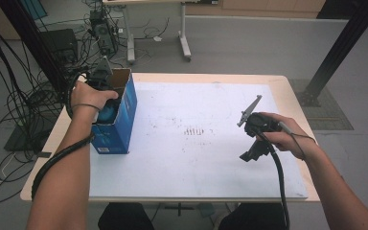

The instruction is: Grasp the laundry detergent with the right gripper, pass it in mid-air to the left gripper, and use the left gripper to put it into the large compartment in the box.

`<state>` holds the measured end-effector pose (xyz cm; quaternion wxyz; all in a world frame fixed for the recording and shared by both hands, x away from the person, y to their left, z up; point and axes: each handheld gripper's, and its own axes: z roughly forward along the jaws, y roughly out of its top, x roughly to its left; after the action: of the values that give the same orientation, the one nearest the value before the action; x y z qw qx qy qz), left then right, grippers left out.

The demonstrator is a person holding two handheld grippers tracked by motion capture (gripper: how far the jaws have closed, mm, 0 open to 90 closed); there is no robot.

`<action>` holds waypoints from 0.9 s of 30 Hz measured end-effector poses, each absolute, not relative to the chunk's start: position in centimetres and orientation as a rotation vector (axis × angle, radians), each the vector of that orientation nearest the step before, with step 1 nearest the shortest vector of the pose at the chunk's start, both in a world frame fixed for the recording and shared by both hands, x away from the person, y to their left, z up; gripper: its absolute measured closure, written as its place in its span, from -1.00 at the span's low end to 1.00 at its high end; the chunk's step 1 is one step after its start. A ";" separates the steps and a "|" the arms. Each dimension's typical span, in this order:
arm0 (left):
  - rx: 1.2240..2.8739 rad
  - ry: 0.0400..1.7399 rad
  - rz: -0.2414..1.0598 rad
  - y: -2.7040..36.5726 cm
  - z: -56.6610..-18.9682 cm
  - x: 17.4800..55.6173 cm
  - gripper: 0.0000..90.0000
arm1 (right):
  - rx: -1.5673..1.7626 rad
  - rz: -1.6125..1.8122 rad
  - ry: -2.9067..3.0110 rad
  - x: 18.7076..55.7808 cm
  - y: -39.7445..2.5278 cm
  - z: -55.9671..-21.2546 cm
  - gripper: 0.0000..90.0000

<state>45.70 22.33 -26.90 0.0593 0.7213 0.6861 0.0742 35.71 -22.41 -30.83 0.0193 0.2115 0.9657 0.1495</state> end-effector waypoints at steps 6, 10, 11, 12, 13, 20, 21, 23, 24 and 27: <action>2.169 2.082 0.218 22.6 -26.9 45.7 -0.17 | 0.660 0.466 2.997 35.7 -22.5 -30.9 -0.88; 2.168 2.084 0.217 22.5 -26.9 45.8 -0.16 | 0.663 0.465 2.997 35.7 -22.5 -30.9 -0.88; 2.166 2.086 0.218 22.5 -26.9 45.8 -0.16 | 0.664 0.467 2.995 35.7 -22.5 -30.9 -0.88; 2.165 2.086 0.215 22.6 -26.9 45.8 -0.17 | 0.664 0.468 2.997 35.7 -22.5 -30.9 -0.88; 2.162 2.088 0.217 22.6 -27.0 45.8 -0.17 | 0.667 0.468 2.997 35.7 -22.5 -30.9 -0.88; 2.141 2.105 0.215 22.7 -26.9 45.8 -0.17 | 0.671 0.463 2.997 35.9 -22.6 -31.0 -0.88; 2.139 2.107 0.214 22.7 -26.9 45.8 -0.17 | 0.669 0.463 2.998 35.9 -22.6 -31.0 -0.88; 2.135 2.109 0.215 22.7 -26.9 45.8 -0.17 | 0.668 0.466 2.997 35.9 -22.6 -31.0 -0.88; 2.135 2.111 0.215 22.7 -26.9 45.8 -0.17 | 0.667 0.466 2.998 35.8 -22.6 -31.0 -0.88; 2.136 2.112 0.218 22.6 -26.9 45.8 -0.17 | 0.668 0.469 2.997 35.9 -22.5 -31.0 -0.88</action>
<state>45.77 22.63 -26.95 0.0650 0.7077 0.6998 0.0721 35.88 -22.55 -31.00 0.0177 0.2150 0.9647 0.1509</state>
